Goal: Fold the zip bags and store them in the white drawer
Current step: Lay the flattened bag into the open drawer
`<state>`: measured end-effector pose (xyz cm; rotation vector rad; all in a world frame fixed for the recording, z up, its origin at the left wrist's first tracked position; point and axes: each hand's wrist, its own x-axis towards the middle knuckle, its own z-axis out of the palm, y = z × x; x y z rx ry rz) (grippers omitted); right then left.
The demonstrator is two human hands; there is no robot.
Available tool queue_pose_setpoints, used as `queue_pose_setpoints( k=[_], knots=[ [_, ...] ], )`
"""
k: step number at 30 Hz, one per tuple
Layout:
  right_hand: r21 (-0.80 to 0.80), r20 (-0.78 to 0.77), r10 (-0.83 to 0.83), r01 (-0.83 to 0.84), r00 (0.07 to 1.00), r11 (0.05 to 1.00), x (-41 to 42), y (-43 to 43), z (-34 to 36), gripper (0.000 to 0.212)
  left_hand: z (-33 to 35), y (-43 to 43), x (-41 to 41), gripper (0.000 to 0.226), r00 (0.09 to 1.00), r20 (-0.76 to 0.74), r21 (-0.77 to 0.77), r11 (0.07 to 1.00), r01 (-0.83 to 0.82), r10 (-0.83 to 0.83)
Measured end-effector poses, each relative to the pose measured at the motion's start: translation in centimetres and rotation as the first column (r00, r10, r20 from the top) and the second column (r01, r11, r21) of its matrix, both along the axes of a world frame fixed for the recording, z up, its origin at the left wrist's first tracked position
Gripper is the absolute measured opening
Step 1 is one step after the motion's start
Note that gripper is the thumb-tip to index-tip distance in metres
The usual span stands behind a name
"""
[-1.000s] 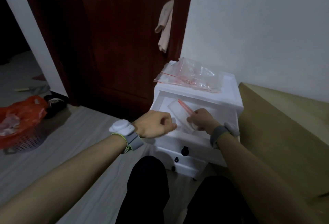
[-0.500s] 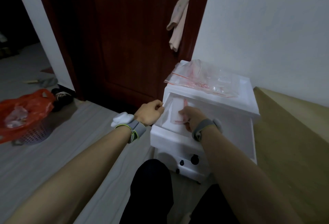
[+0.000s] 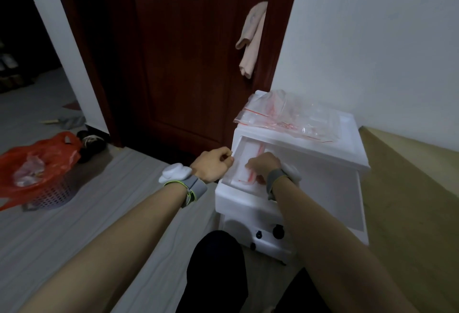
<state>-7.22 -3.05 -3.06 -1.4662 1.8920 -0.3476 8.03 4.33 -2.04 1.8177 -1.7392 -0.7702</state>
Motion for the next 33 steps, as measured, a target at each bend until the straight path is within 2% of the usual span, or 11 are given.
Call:
queue_pose_setpoints(
  k=[3, 5, 8, 10, 14, 18, 21, 23, 26, 28, 33],
  knots=[
    [-0.084, -0.247, 0.045, -0.067, 0.968, 0.994, 0.3, 0.3, 0.4, 0.061, 0.1, 0.0, -0.1, 0.024, 1.0, 0.008, 0.003, 1.0, -0.003, 0.003],
    [-0.185, -0.317, 0.079, -0.144, 0.945, 0.972, 0.1, 0.6, 0.5, 0.06, 0.2, -0.1, -0.1, 0.024, 1.0, 0.023, 0.011, 1.0, -0.001, 0.0],
    [-0.164, -0.427, 0.235, -0.33, 0.873, 0.93, 0.1, 0.6, 0.3, 0.045, 0.4, -0.2, -0.1, 0.024, 0.998, 0.058, 0.023, 1.0, 0.003, -0.004],
    [-0.112, -0.452, 0.306, -0.394, 0.838, 0.912, 0.2, 0.4, 0.3, 0.04, 0.5, -0.2, -0.1, 0.025, 0.995, 0.095, 0.033, 0.999, 0.006, -0.009],
    [-0.07, -0.449, 0.395, -0.473, 0.801, 0.878, -0.9, 0.9, 1.4, 0.046, 1.1, -0.4, -0.4, 0.031, 0.972, 0.231, 0.066, 0.997, 0.028, -0.042],
    [-0.183, -0.421, 0.419, -0.528, 0.804, 0.829, -3.5, 1.8, 3.6, 0.036, 2.6, -1.1, -1.0, 0.038, 0.943, 0.333, -0.09, 0.995, 0.04, -0.008],
    [-0.332, -0.351, 0.335, -0.451, 0.874, 0.829, -6.2, 2.7, 5.3, 0.033, 4.2, -2.2, -2.0, 0.044, 0.894, 0.447, -0.275, 0.955, 0.106, 0.03],
    [-0.482, -0.334, 0.181, -0.332, 0.925, 0.811, -7.4, 3.3, 6.3, 0.032, 4.8, -2.8, -2.8, 0.048, 0.863, 0.504, -0.336, 0.93, 0.149, 0.044],
    [-0.759, -0.29, -0.049, -0.199, 0.956, 0.62, -8.9, 2.6, 8.0, 0.021, 6.3, -4.0, -4.6, 0.052, 0.813, 0.582, -0.355, 0.906, 0.23, 0.022],
    [-0.816, -0.272, -0.121, -0.162, 0.955, 0.555, -9.7, 1.6, 8.7, 0.021, 7.0, -4.8, -6.0, 0.054, 0.77, 0.637, -0.31, 0.911, 0.272, -0.013],
    [-0.615, -0.417, -0.135, -0.17, 0.899, 0.77, -11.0, -0.8, 8.9, 0.063, 6.9, -5.5, -8.5, 0.05, 0.738, 0.672, -0.232, 0.93, 0.285, -0.059]
  ],
)
